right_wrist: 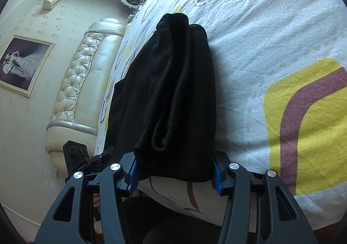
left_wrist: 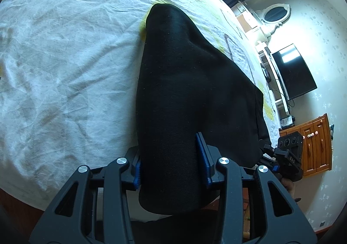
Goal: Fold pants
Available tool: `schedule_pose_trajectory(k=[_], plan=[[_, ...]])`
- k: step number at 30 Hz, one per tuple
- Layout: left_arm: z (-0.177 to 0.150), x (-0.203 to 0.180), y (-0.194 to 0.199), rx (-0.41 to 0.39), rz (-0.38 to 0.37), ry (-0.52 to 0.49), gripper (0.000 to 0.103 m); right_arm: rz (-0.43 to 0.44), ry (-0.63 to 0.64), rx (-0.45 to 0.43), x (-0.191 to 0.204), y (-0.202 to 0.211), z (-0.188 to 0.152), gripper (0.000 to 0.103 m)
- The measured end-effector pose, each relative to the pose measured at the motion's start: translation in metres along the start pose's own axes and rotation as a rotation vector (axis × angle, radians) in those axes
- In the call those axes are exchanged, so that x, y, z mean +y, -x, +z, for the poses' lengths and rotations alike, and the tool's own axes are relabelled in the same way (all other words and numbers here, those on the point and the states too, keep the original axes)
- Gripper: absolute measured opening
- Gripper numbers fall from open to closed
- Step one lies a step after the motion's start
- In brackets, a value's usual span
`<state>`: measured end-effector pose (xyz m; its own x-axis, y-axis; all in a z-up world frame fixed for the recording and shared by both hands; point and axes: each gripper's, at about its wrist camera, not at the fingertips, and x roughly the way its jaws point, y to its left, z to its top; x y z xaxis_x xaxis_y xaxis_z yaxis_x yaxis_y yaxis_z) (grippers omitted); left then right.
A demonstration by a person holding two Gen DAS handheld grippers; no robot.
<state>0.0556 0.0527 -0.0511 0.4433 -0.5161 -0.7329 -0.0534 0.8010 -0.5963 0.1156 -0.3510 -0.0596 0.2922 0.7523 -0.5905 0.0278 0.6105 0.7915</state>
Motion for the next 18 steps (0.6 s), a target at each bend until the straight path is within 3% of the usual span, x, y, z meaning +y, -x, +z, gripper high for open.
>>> schedule_pose_trajectory(k=[13,18], plan=[[-0.006,0.019,0.024,-0.048,0.035,0.038,0.04,0.026,0.048,0.05,0.02,-0.029,0.002,0.052],[-0.007,0.025,0.02,-0.03,-0.015,0.043,0.057,0.063,0.03,0.027,0.014,-0.024,-0.001,0.057]])
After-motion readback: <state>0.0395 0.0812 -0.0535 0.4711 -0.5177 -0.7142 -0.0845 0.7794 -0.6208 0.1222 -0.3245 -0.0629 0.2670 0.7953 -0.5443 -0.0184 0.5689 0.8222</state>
